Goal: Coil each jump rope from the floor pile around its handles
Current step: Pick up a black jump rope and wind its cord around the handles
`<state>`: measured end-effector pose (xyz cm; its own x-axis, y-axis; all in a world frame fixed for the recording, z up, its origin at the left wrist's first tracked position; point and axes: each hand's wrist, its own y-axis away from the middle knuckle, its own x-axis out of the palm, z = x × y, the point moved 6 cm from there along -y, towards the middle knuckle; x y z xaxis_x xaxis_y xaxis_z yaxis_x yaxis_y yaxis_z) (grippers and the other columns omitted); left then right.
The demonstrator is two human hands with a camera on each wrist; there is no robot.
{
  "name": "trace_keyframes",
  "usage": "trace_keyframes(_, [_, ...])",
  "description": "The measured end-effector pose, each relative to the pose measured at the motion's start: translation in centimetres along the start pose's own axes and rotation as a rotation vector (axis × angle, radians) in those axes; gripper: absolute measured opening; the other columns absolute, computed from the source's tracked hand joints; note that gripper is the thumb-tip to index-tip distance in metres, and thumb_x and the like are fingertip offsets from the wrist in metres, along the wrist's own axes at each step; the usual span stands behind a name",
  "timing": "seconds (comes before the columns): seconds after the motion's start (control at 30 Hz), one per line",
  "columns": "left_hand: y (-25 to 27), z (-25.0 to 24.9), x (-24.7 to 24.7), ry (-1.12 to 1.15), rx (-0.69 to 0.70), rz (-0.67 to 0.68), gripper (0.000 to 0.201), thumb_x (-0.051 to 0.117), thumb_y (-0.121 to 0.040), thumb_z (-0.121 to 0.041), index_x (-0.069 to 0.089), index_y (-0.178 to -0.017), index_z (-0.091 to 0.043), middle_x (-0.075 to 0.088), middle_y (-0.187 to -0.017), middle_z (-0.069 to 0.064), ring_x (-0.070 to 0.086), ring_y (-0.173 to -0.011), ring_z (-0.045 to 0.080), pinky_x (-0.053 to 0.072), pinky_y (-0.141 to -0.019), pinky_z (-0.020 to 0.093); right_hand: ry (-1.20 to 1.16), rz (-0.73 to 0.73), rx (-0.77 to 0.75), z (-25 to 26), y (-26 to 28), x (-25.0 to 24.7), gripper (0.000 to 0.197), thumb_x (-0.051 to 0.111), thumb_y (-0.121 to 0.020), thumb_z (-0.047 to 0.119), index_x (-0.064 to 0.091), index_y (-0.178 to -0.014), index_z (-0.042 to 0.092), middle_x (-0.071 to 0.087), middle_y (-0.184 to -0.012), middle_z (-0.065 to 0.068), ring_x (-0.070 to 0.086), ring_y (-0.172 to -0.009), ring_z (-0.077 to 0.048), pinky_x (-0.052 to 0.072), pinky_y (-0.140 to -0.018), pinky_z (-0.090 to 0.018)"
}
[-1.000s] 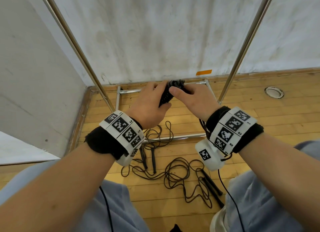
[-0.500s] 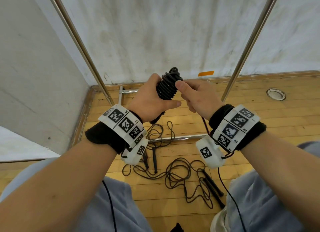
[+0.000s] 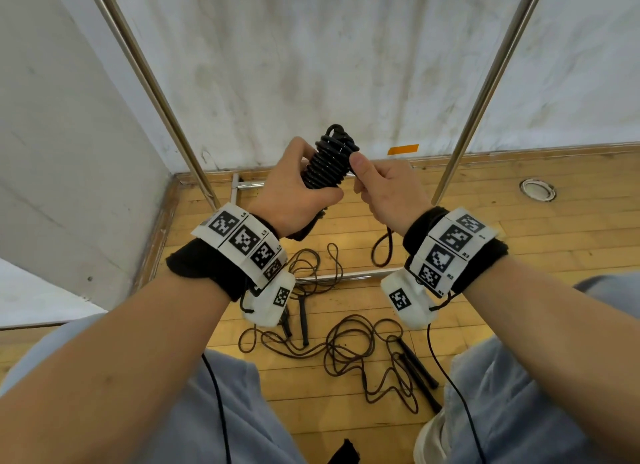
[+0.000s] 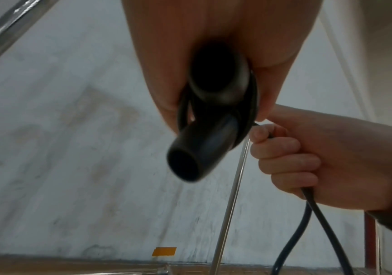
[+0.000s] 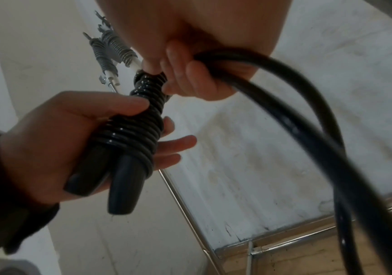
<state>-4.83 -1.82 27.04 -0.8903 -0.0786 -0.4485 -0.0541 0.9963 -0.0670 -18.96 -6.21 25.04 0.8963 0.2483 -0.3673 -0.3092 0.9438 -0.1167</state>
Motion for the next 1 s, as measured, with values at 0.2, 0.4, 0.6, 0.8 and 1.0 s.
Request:
trace_keyframes(0.2, [-0.3,0.4,0.4,-0.095,-0.052,-0.034,0.044,0.068,-0.081,-0.018,0.038,-0.112,-0.020,0.067,-0.083,0.005,0.067,-0.065,0.018,0.055,-0.054,0.027,0.138,-0.065,-0.030,1.1,0.2,-0.5,0.047,0.041,-0.094,0.051,0.055,-0.059,0.023,0.046,-0.055,0.001,0.037,-0.043,-0.006,0.032,-0.047,-0.020])
trace_keyframes(0.4, [-0.8,0.1,0.6,-0.256,0.037,-0.131,0.042,0.061,-0.087,-0.023,0.039,-0.122,-0.015,0.055,-0.083,-0.010,0.058,-0.071,0.008,0.043,-0.053,0.023,0.170,-0.057,-0.058,2.1,0.3,0.0,0.044,0.046,-0.094,0.046,0.055,-0.063,0.017,0.043,-0.045,0.011,0.037,-0.038,-0.003,0.028,-0.041,-0.013])
trace_keyframes(0.6, [0.0,-1.2,2.7,-0.016,0.100,0.116,0.037,0.043,-0.091,-0.009,0.033,-0.123,-0.023,0.047,-0.079,-0.004,0.047,-0.069,0.017,0.045,-0.061,0.032,0.121,-0.036,-0.039,1.9,0.0,-0.4,0.045,0.056,-0.088,0.047,0.046,-0.052,0.022,0.034,-0.034,0.014,0.031,-0.035,-0.005,0.023,-0.037,-0.011])
trace_keyframes(0.8, [0.1,-1.6,1.9,-0.046,0.152,0.193,0.043,0.045,-0.097,-0.006,0.035,-0.133,-0.028,0.052,-0.080,0.005,0.053,-0.067,0.029,0.049,-0.060,0.043,0.055,0.004,-0.013,0.8,-0.3,-1.2,0.038,0.061,-0.082,0.053,0.065,-0.067,0.018,0.043,-0.053,0.005,0.035,-0.043,-0.007,0.032,-0.046,-0.021])
trace_keyframes(1.0, [-0.8,-0.8,1.4,-0.058,0.104,0.036,0.060,0.074,-0.080,-0.014,0.046,-0.133,-0.016,0.055,-0.085,-0.010,0.062,-0.061,-0.007,0.045,-0.049,0.008,0.190,-0.032,-0.058,1.1,0.0,-1.5,0.039,0.058,-0.082,0.055,0.069,-0.080,0.018,0.061,-0.066,0.002,0.050,-0.058,-0.007,0.036,-0.053,-0.018])
